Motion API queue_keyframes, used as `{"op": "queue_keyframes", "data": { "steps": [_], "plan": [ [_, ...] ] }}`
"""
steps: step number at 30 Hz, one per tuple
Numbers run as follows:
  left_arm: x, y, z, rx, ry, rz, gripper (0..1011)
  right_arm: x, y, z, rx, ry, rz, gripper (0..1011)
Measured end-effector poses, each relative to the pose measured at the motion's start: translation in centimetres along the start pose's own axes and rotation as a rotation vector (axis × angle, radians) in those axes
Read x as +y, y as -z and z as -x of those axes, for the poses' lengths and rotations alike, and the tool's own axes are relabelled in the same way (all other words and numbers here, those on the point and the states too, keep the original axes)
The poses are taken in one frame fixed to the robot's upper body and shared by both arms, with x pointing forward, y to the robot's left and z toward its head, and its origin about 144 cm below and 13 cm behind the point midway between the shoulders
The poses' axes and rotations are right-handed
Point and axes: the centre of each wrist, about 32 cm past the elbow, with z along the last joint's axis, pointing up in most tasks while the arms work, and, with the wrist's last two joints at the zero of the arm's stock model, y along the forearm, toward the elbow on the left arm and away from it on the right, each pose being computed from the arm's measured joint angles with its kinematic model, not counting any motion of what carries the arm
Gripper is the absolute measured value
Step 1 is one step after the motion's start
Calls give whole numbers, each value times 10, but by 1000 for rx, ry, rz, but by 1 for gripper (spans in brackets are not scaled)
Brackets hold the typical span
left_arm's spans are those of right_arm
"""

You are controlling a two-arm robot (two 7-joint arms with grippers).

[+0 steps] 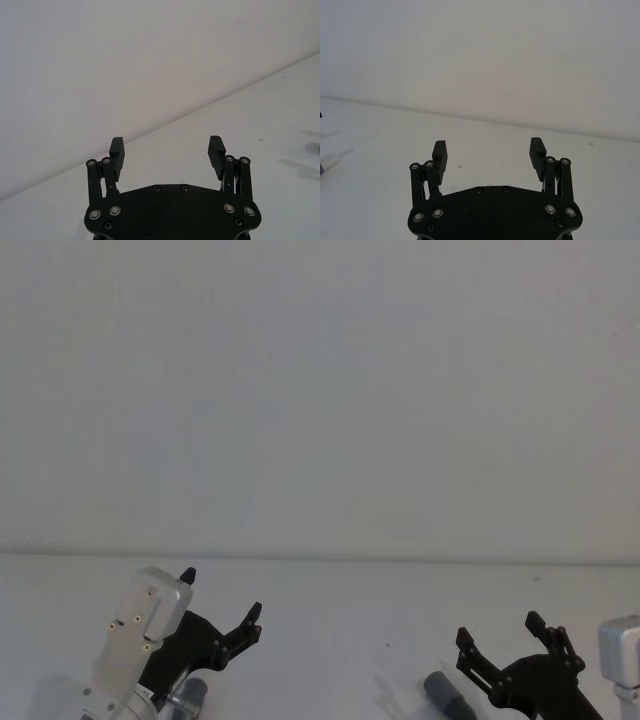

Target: Use both hands to pick up one end of the pipe from the table, align the ends, and insert them.

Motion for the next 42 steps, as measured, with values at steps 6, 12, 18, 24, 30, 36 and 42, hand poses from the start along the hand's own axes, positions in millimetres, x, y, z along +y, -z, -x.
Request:
{"op": "queue_keyframes", "data": {
  "steps": [6,12,18,24,30,36,42],
  "plan": [
    [0,0,0,0,0,0,1001,0,0,0,0,0,0,1002],
    [0,0,0,0,0,0,1001,0,0,0,0,0,0,1002],
    [0,0,0,0,0,0,1001,0,0,0,0,0,0,1002],
    [0,0,0,0,0,0,1001,0,0,0,0,0,0,1002],
    [0,0,0,0,0,0,1001,0,0,0,0,0,0,1002],
    [0,0,0,0,0,0,1001,0,0,0,0,0,0,1002],
    [0,0,0,0,0,0,1001,0,0,0,0,0,0,1002]
  ]
}}
